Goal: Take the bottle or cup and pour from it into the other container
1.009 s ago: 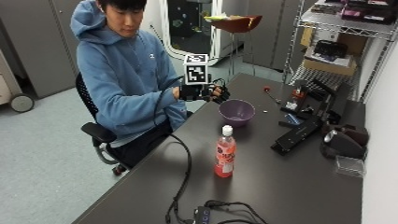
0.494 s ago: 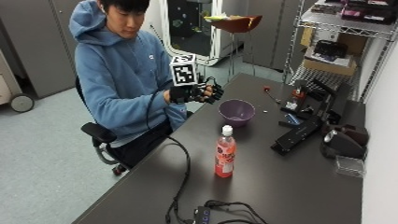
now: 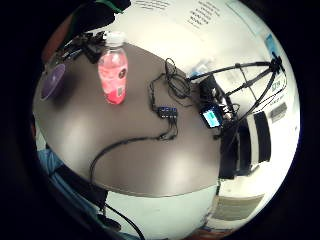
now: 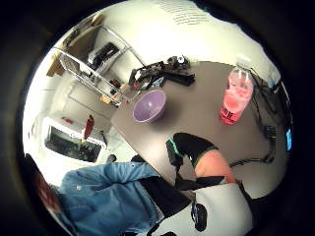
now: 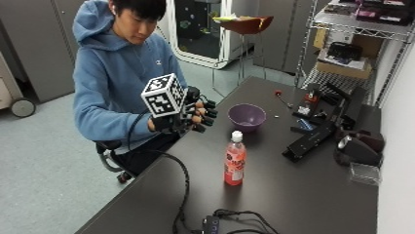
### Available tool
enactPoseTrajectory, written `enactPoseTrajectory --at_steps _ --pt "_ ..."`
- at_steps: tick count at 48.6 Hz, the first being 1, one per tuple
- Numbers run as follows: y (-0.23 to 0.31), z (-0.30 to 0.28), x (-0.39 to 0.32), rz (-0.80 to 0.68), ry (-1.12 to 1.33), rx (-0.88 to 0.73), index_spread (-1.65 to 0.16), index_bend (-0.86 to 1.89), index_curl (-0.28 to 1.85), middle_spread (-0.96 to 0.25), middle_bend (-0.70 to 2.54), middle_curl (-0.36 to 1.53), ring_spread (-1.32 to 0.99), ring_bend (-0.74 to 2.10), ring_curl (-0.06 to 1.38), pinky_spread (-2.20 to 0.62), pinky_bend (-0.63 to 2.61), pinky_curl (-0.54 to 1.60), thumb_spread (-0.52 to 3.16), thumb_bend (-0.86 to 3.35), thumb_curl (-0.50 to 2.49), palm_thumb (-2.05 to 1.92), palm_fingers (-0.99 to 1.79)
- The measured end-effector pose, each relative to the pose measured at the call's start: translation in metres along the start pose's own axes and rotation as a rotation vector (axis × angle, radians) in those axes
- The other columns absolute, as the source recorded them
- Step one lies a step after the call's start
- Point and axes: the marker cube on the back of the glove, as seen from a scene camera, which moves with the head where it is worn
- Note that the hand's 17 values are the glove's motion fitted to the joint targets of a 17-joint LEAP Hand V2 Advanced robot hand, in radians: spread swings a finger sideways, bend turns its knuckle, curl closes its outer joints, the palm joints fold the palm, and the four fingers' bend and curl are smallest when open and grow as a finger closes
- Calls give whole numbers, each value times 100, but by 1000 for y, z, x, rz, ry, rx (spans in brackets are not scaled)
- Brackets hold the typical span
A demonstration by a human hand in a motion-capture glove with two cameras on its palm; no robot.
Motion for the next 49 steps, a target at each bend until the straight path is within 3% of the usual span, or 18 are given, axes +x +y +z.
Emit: enactPoseTrajectory --at_steps 9,24,37,49 --pt "-5 1 67 112 -188 49 -39 11 22 1 20 29 7 41 29 23 44 35 95 -4 37 57 24" --pt "-27 52 132 300 -719 120 -38 12 20 2 19 31 6 43 30 23 46 36 92 -4 35 52 22" --pt "-49 93 134 348 -849 157 -38 13 20 2 19 31 6 43 30 24 47 36 91 -3 35 51 21" --pt "-77 124 96 291 -955 56 -38 12 20 4 18 31 8 45 30 24 49 36 90 -3 35 51 19"
